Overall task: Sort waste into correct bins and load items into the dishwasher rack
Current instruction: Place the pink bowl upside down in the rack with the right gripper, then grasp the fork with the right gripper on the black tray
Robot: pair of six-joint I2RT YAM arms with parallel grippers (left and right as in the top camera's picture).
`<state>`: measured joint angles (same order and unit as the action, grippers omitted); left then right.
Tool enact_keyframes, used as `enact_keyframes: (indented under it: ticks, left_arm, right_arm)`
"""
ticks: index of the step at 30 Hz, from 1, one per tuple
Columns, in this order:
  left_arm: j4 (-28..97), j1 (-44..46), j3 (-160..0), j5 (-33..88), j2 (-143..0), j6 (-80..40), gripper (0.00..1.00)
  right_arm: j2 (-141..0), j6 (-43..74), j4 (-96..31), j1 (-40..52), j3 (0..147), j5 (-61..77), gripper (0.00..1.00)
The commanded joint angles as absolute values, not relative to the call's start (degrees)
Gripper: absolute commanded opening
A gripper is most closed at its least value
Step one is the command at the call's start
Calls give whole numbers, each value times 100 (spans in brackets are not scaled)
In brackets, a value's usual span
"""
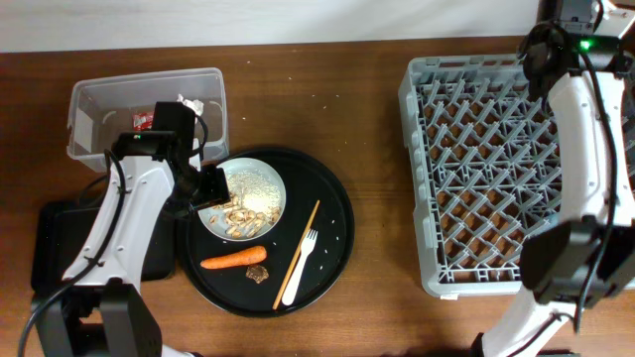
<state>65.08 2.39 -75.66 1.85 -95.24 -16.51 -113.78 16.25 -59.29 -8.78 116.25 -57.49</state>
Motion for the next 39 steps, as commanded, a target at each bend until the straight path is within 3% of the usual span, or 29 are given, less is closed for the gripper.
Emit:
enact_keyframes:
  ticks: [1, 9, 22, 24, 25, 26, 27, 35, 39]
  left_arm:
    - [6473, 217, -7612, 126, -9404, -1710, 74]
    - [6401, 217, -7612, 161, -9404, -1712, 74]
    - [6307, 217, -7612, 342, -9404, -1710, 74]
    - [6302, 217, -7612, 342, -9404, -1710, 74]
    - [6300, 217, -7612, 342, -9404, -1712, 74]
    - [6300, 217, -7612, 342, -9404, -1710, 74]
    - [6300, 220, -7612, 342, -9404, -1712, 74]
    - [6305, 220, -7612, 340, -9404, -1706, 74]
    - [6311, 220, -7612, 340, -9404, -1708, 74]
  right_arm:
    - [-11983, 1745, -5653, -1092, 11629, -6565, 4]
    - [-13284, 2005, -5760, -923, 11616, -6346, 4]
    - [-13290, 2714, -7618, 51, 11550, -4460, 5]
    - [-13279, 2714, -7865, 115, 11550, -3870, 20]
    - [-13264, 2740, -7979, 156, 11550, -3634, 36]
    - [-13229, 2757, -8055, 207, 11550, -3468, 73]
    - [-13139, 2753, -8108, 279, 11552, -3356, 99]
    - [-11091, 2696, -8296, 434, 11552, -2349, 99]
    - [-10259, 1684, -8685, 445, 11550, -285, 99]
